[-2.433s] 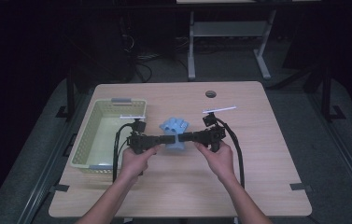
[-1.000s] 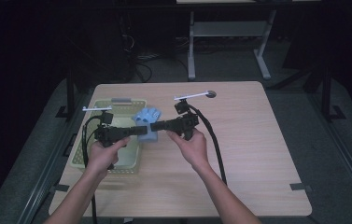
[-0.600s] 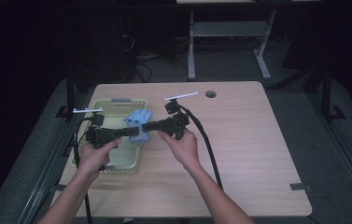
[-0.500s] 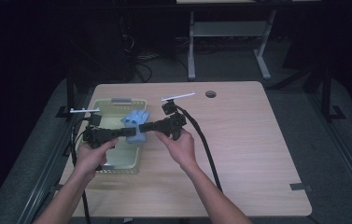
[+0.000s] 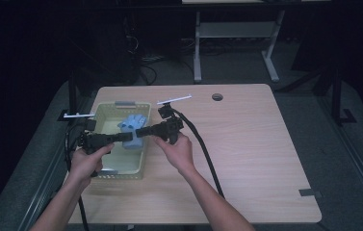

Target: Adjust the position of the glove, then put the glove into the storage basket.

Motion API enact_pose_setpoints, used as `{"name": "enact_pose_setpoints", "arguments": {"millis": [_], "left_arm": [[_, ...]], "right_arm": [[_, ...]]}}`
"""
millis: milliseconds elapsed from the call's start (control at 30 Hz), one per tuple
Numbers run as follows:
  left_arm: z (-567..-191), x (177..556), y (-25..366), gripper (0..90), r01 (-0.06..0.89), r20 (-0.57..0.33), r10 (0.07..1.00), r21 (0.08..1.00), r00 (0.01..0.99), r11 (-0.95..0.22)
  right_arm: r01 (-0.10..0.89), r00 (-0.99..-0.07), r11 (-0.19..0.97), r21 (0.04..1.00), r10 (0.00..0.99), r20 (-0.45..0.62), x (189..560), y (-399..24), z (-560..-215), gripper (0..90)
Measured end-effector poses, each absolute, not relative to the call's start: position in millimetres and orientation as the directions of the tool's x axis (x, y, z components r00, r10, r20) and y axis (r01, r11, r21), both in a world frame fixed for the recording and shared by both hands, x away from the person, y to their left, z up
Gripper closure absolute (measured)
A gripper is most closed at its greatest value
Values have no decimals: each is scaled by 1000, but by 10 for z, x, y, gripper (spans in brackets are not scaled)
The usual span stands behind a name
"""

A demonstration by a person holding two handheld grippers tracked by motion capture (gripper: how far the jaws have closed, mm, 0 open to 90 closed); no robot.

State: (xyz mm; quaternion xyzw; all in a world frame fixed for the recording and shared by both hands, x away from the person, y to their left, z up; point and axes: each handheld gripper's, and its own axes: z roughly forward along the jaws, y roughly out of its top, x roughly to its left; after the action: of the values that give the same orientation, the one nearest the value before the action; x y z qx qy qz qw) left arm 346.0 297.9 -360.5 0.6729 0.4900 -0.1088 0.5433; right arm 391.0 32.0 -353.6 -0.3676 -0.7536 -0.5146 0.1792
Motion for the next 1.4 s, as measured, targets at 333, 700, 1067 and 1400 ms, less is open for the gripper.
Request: {"name": "enact_pose_setpoints", "arguments": {"millis": [333, 700, 1067, 1400], "left_arm": [[-3629, 3443, 3114, 688, 781, -680, 551, 620, 485, 78], [-3721, 3463, 3266, 695, 798, -679, 575, 598, 457, 73], [-3847, 3495, 3422, 730, 812, -671, 610, 579, 423, 74], [-3940, 3518, 3493, 744, 825, -658, 642, 562, 394, 70]], "right_arm": [[735, -672, 210, 645, 358, 649, 3932, 459, -3578, 803], [745, -662, 215, 631, 356, 660, 3961, 634, -3700, 802], [767, -638, 217, 604, 361, 680, 4046, 829, -3896, 796], [798, -601, 224, 559, 365, 711, 4112, 950, -4052, 783]]}}
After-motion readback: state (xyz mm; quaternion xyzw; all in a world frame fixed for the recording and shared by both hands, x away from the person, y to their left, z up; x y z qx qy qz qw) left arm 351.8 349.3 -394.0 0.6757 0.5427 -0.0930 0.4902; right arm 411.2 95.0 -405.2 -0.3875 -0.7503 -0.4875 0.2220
